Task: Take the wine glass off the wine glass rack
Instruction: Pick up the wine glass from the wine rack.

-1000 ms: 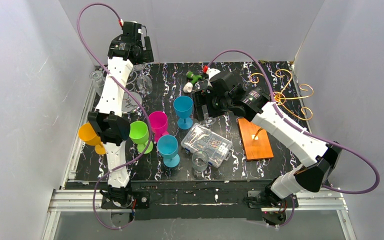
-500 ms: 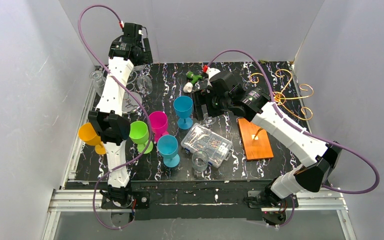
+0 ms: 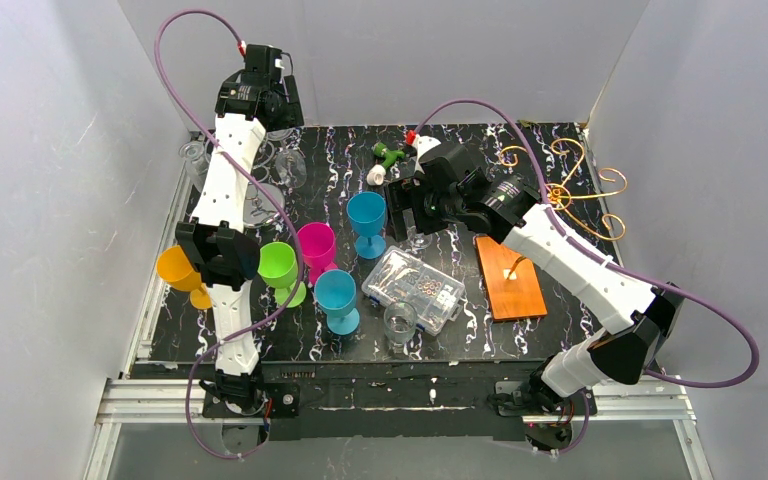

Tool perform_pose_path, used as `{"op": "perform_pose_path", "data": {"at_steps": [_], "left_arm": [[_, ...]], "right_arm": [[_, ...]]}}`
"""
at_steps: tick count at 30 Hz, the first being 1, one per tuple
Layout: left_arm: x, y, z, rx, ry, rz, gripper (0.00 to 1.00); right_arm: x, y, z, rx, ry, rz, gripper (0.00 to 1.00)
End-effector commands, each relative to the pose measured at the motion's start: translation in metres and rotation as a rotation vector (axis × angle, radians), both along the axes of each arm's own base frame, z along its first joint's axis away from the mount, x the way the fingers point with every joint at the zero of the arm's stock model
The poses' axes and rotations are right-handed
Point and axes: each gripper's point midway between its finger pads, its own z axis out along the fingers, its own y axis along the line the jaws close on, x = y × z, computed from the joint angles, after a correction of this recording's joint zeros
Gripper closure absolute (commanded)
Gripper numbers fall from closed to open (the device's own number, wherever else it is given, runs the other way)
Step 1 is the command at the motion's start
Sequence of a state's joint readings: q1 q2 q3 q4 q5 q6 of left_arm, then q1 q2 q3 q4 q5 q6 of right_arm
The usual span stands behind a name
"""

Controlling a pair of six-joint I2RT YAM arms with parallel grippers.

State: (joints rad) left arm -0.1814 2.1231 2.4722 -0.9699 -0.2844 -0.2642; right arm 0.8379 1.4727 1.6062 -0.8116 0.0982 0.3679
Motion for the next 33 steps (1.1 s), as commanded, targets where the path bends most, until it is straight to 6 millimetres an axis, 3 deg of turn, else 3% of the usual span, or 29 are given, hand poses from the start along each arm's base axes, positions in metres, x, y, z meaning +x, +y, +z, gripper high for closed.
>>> {"op": "perform_pose_path", "data": {"at_steps": [1, 33], "left_arm": [[-0.005, 0.000, 0.037, -0.018, -0.085, -0.017, 0.44], [-0.018, -0.017, 0.076, -0.064, -0.170, -0.099, 0.53]], "right_arm": [[0.004, 0.001, 0.015, 0.046, -0.037, -0.012, 0.02], [0.004, 0.001, 0.019, 0.068, -0.040, -0.026, 0.02]]}}
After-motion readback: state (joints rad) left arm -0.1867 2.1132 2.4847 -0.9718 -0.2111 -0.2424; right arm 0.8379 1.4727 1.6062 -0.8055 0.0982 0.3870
